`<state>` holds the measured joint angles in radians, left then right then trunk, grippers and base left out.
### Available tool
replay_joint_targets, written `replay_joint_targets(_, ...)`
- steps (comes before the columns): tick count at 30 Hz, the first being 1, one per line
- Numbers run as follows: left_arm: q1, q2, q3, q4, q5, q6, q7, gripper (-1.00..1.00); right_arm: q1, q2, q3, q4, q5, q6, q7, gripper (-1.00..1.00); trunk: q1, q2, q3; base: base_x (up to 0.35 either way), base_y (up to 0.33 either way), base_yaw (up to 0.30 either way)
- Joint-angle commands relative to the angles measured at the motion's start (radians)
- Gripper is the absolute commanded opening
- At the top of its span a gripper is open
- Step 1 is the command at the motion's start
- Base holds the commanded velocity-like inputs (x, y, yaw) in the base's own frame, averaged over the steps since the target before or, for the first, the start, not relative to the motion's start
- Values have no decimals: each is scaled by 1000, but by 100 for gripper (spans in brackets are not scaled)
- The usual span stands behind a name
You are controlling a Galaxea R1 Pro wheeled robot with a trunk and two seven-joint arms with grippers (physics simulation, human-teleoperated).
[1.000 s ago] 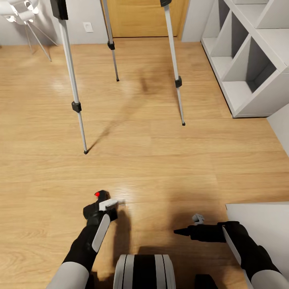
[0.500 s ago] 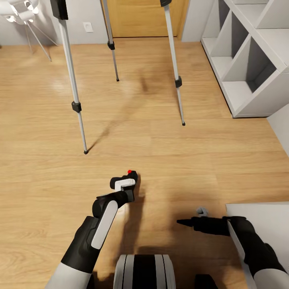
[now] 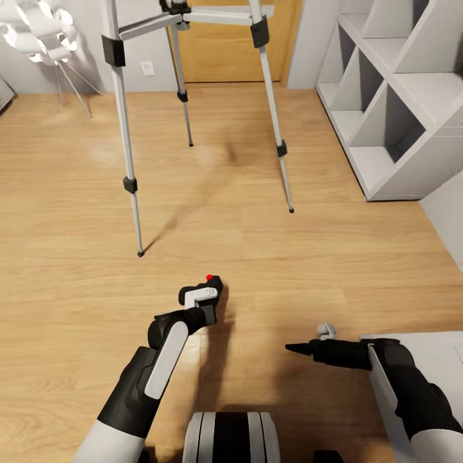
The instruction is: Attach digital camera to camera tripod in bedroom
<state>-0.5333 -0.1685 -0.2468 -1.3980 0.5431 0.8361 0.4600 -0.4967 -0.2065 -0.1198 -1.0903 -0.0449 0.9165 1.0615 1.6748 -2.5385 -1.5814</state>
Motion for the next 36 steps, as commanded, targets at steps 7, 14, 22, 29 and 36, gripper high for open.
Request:
replay_joint_targets(7,3,23,0,1,39,1,3,-100,0,-42,-10,5,-4,8,72,100,-3,1,27,0,0,0)
replay_joint_targets(14,7,144,1,4,220,-6,-73,-100,0,-57,-10,8,-2,8,103,100,-6,3,54,0,0,0)
replay_joint_targets(22,7,307,1,97,407,-103,-261,-100,0,-56,-10,9,2,8,104,100,-10,5,85,0,0,0)
replay_joint_targets(29,7,341,1,156,423,-138,-385,-100,0,-52,-10,9,4,9,99,100,-13,7,112,0,0,0)
replay_joint_targets(36,7,343,1,157,425,-138,-395,-100,0,-50,-9,9,5,9,98,100,-16,8,139,0,0,0)
